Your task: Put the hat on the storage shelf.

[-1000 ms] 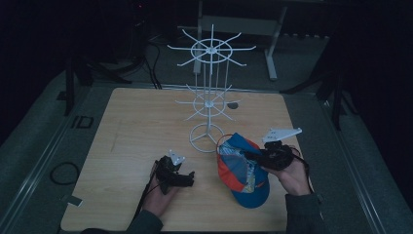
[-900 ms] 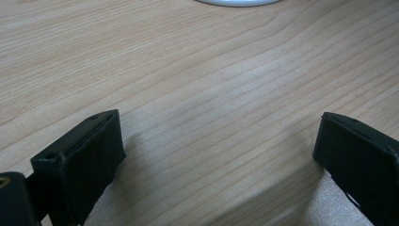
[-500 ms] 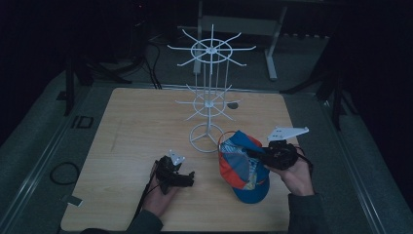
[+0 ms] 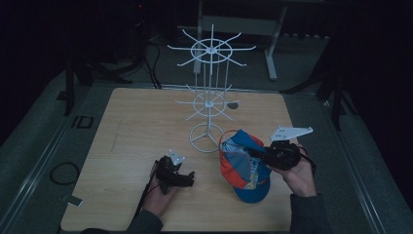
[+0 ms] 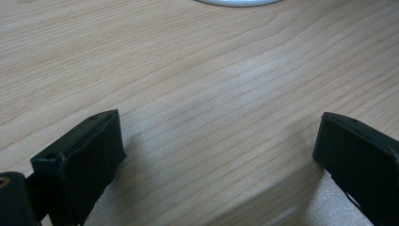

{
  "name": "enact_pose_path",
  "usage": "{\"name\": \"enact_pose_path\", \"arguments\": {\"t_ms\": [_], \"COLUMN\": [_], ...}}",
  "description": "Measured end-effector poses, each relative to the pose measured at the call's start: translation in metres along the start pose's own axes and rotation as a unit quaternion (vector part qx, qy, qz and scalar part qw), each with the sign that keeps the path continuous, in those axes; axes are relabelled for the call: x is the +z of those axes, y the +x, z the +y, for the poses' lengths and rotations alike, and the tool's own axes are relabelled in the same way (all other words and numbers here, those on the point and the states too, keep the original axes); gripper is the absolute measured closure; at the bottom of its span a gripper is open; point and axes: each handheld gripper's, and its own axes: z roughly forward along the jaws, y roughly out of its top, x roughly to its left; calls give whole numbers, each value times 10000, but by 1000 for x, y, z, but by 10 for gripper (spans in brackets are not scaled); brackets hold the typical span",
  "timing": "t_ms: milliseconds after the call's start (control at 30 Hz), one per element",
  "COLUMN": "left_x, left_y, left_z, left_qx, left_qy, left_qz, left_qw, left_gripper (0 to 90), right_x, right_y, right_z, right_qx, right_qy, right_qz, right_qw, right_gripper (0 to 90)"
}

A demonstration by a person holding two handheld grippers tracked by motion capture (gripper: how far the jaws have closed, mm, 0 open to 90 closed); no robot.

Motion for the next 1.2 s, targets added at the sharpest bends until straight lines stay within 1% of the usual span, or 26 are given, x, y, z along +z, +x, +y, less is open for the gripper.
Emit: {"name": "enact_pose_path", "arguments": {"t_ms": [300,633,833,1200], "left_x": [0,0,0,0], "left_y": [0,0,0,0], "left_z": [0,0,0,0], "left_qx": [2,3,2,1], "left_qy": [9,8,9,9], "left_qz": [-4,-4,-4,-4], "left_qw": [10000,10000,10000,10000], "left_gripper": [26,26,26,26], "right_x": [-9,-12,-18,-21], "right_y": [0,1,2,3], "right_z": [1,3,6,10], "right_qx": [5,7,-12,-40], "right_qy": [-102,-188,-277,-344], "right_qz": [-23,-10,-12,-30], "right_qw": [9999,9998,9996,9994], "right_gripper": [884,884,884,884]}}
